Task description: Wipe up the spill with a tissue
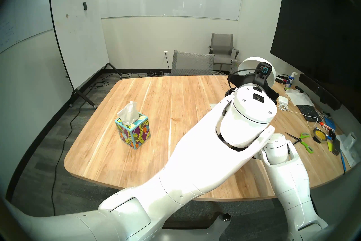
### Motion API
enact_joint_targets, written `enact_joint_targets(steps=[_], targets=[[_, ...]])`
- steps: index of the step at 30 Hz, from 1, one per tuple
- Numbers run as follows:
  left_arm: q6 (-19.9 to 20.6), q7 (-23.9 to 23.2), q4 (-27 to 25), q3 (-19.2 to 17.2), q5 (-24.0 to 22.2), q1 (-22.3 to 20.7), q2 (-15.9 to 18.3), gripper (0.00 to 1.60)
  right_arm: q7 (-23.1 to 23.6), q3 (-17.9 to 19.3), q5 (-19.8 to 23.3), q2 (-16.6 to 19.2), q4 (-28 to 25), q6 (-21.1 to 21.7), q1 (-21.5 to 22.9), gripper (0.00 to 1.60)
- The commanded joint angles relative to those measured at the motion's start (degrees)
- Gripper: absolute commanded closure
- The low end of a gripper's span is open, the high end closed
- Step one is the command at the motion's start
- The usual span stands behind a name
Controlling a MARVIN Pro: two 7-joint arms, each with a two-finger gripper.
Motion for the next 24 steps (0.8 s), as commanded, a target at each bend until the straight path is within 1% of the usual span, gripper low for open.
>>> enact_joint_targets(steps=[1,11,14,24], targets=[[-1.8,0.2,1.2,-0.2,0.0,-1.8,-2.6,1.60,0.7,-1.0,0.1,-0.4,0.6,0.5,-1.5,1.60],[-2.8,0.1,3.6,-1.1,-0.6,-3.2,-3.3,1.60,0.7,-1.0,0.0,-0.5,0.6,0.5,-1.5,1.60],[-3.2,0.0,5.4,-1.9,-0.9,-4.5,-4.4,1.60,0.7,-1.0,0.0,-0.5,0.6,0.5,-1.5,1.60],[-4.1,0.1,9.1,-2.9,-1.4,-6.7,-6.4,1.60,0.7,-0.9,-0.1,-0.5,0.6,0.4,-1.5,1.60]])
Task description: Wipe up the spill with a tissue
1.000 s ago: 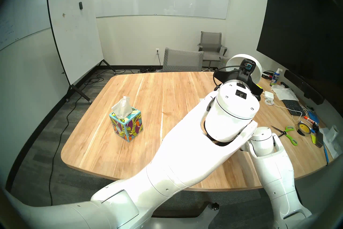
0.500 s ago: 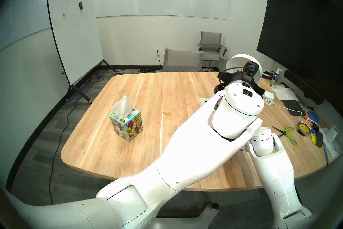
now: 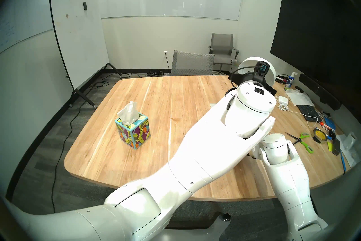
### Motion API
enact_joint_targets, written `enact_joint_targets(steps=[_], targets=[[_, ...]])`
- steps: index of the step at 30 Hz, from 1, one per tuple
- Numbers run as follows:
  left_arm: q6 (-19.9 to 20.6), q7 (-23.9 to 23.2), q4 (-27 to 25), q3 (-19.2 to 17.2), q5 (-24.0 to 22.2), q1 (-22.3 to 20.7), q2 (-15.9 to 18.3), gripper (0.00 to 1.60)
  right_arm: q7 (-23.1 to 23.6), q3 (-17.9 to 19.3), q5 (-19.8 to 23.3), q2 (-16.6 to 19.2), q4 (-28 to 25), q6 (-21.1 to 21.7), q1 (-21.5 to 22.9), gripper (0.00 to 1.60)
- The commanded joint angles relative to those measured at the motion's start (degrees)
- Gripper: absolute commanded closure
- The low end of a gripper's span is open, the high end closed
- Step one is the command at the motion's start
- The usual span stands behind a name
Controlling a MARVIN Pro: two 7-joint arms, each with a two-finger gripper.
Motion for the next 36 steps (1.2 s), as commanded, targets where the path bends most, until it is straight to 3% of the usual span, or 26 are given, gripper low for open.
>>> enact_joint_targets(steps=[1,28,36], targets=[[-1.4,-0.1,0.7,-0.7,-0.1,-3.1,-3.3,1.60,0.6,-1.0,0.1,-0.4,0.6,0.4,-1.5,1.60],[-5.1,-0.1,9.3,-1.7,-1.1,-6.1,-7.0,1.60,0.8,-0.9,-0.1,-0.5,0.6,0.5,-1.5,1.60],[-7.0,0.2,11.3,-1.3,-1.2,-5.1,-6.9,1.60,0.8,-0.9,-0.1,-0.5,0.6,0.5,-1.5,1.60]])
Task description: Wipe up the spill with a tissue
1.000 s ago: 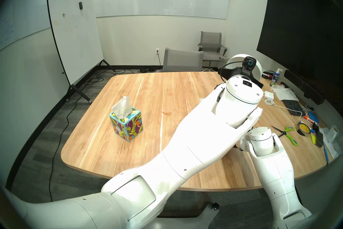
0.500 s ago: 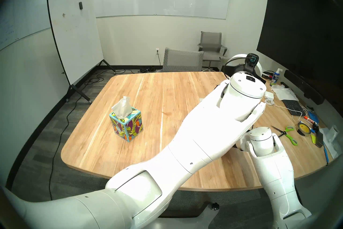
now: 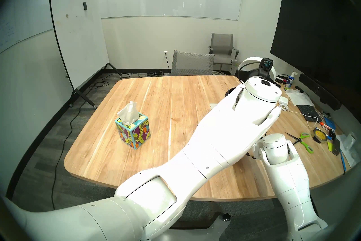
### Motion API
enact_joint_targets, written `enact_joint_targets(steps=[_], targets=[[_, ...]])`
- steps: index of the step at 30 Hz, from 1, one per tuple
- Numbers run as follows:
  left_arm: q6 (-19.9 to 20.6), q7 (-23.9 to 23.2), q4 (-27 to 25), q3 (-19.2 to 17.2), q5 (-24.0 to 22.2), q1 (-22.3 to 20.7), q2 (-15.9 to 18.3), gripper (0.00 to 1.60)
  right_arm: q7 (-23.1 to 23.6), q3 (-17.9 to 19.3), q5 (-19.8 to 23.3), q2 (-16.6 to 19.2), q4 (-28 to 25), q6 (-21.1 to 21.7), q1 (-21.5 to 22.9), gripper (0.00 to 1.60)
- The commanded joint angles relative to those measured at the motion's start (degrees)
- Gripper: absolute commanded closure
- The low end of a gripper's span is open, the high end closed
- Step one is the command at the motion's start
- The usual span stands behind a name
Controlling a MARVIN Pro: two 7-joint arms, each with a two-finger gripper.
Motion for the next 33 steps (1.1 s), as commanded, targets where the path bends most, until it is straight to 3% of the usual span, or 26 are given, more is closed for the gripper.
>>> enact_joint_targets(steps=[1,15,33], targets=[[-2.2,0.3,-0.4,0.5,0.2,-0.2,-1.3,1.60,0.7,-1.0,0.1,-0.4,0.6,0.5,-1.6,1.60],[-4.0,0.1,-0.5,1.1,-0.2,2.9,1.7,1.60,0.7,-1.0,0.0,-0.4,0.6,0.5,-1.6,1.60],[-4.6,-0.3,4.6,-0.2,-1.5,1.4,0.3,1.60,0.8,-0.9,-0.1,-0.5,0.6,0.5,-1.5,1.60]])
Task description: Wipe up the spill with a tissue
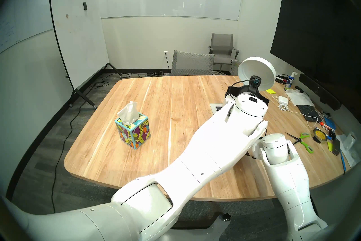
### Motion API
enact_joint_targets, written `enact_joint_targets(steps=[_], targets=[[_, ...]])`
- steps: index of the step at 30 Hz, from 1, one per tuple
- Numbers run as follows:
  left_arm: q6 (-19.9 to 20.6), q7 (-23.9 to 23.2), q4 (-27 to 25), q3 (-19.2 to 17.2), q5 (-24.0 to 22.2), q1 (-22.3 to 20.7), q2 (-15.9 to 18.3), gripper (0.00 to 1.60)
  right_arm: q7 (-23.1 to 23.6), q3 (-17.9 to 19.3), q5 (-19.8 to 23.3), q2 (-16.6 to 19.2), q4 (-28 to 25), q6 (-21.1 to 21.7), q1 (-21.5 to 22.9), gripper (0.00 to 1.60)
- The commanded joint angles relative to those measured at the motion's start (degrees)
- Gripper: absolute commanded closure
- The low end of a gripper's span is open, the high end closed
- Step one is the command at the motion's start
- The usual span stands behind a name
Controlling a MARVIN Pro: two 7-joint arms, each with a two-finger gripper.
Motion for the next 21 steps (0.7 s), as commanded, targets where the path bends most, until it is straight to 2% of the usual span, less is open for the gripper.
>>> enact_joint_targets(steps=[1,21], targets=[[-0.7,-0.1,0.6,-0.3,-0.1,-2.1,-2.1,1.60,0.6,-1.0,0.1,-0.4,0.6,0.5,-1.6,1.60],[0.4,1.0,3.3,0.6,-0.4,-2.3,-2.8,1.60,0.7,-1.0,0.0,-0.5,0.6,0.5,-1.6,1.60]])
